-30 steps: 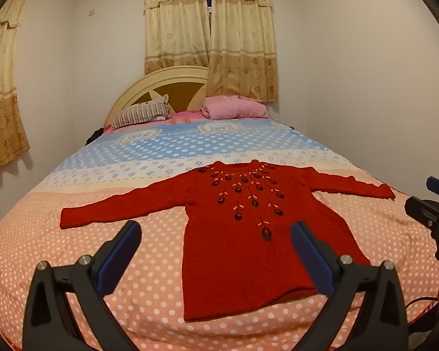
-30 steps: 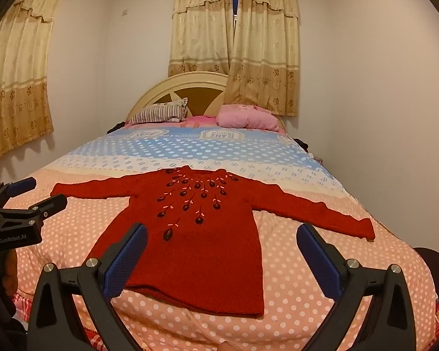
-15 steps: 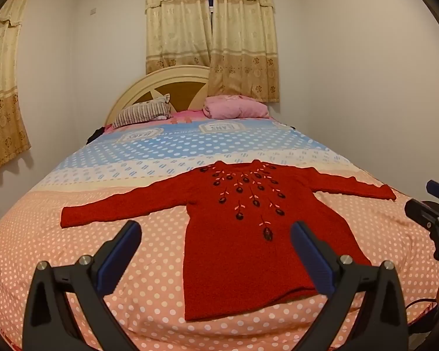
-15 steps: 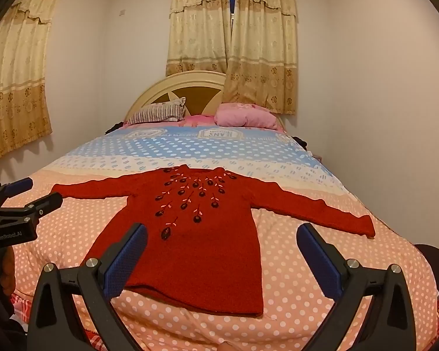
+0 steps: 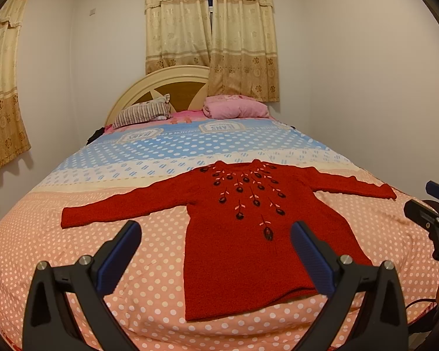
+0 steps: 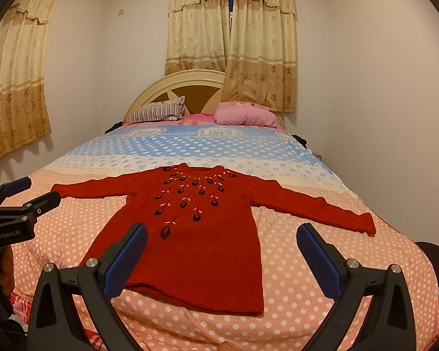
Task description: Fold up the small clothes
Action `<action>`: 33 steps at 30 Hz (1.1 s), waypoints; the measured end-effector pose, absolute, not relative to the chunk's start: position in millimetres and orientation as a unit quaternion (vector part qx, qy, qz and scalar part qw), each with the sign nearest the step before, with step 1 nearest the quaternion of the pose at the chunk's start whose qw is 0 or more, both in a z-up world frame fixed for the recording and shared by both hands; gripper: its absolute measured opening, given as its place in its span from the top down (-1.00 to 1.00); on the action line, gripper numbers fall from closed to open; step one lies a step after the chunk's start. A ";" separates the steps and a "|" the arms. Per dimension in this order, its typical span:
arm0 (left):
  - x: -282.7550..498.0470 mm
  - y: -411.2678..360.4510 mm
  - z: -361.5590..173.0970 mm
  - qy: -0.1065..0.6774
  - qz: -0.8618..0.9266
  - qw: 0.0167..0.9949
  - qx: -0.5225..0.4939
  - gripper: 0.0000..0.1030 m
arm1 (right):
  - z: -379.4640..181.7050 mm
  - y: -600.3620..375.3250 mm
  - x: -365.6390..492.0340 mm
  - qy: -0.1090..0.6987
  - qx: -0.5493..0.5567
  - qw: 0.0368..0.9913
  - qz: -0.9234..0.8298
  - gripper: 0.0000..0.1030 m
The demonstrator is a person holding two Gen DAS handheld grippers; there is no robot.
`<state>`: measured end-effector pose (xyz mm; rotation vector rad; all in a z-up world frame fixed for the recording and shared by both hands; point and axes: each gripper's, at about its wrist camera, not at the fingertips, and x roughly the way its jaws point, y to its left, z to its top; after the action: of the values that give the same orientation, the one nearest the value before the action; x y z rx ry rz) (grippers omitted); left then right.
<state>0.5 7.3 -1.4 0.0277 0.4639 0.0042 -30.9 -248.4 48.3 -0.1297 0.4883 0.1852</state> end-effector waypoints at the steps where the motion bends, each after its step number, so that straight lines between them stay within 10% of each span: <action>1: 0.4 7.1 -1.4 0.230 0.002 0.973 0.014 -1.00 | 47.9 -247.5 -31.3 0.241 -0.064 0.964 0.091 -0.98; 33: 0.4 6.9 -5.8 0.232 0.004 0.973 0.014 -1.00 | 41.4 -248.6 -31.2 0.248 -0.065 0.962 0.094 -0.98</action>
<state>0.4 6.9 -5.8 0.0275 0.4678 0.0089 -31.2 -248.6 41.4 -0.1315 0.5017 0.1902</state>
